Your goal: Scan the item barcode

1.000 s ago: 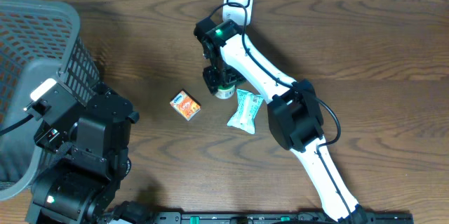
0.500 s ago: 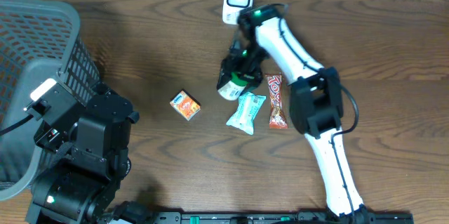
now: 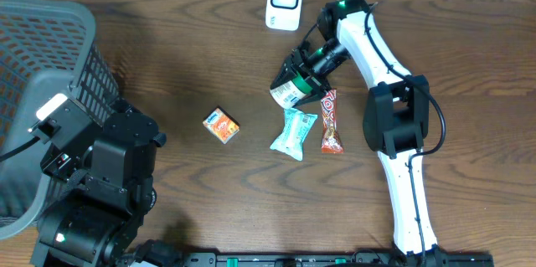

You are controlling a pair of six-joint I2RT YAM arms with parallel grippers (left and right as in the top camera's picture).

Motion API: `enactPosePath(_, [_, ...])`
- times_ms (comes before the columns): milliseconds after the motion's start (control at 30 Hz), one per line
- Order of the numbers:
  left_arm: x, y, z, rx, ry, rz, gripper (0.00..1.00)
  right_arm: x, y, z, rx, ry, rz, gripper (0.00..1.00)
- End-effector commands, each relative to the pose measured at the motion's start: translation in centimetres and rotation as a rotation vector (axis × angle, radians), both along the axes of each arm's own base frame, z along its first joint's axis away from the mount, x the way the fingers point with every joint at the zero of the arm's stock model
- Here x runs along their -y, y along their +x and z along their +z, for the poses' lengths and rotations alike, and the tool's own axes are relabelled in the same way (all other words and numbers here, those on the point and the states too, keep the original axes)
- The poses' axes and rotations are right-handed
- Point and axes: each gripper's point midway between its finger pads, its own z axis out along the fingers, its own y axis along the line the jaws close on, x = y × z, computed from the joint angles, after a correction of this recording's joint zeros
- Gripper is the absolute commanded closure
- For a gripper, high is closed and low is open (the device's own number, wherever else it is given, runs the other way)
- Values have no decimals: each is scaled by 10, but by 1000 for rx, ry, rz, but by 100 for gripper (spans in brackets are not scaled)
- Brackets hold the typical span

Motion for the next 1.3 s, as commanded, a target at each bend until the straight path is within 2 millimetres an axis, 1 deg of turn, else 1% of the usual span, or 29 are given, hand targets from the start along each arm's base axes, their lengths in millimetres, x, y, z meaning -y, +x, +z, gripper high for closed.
enactPosePath(0, [-3, -2, 6, 17, -3, 14, 2, -11, 1, 15, -3, 96, -18, 40])
enactPosePath(233, [-3, -2, 6, 17, -3, 14, 2, -14, -1, 14, -2, 96, -10, 41])
enactPosePath(467, [-3, -2, 6, 17, -3, 14, 2, -25, -9, 15, -3, 97, 21, 41])
enactPosePath(600, [-3, -2, 6, 17, -3, 14, 2, -31, -13, 19, -1, 106, 31, 42])
enactPosePath(900, [-3, -2, 6, 17, -3, 14, 2, -52, -29, 39, -1, 120, 59, 44])
enactPosePath(1067, [-3, -2, 6, 17, -3, 14, 2, -63, -39, 54, 15, 124, 84, 43])
enactPosePath(1100, [-3, -2, 6, 17, -3, 14, 2, -67, -45, 61, 16, 122, 90, 43])
enactPosePath(1167, [-3, -2, 6, 17, -3, 14, 2, -72, -50, 69, 23, 123, 99, 44])
enactPosePath(1267, [-3, -2, 6, 17, -3, 14, 2, -75, -55, 77, 35, 127, 109, 44])
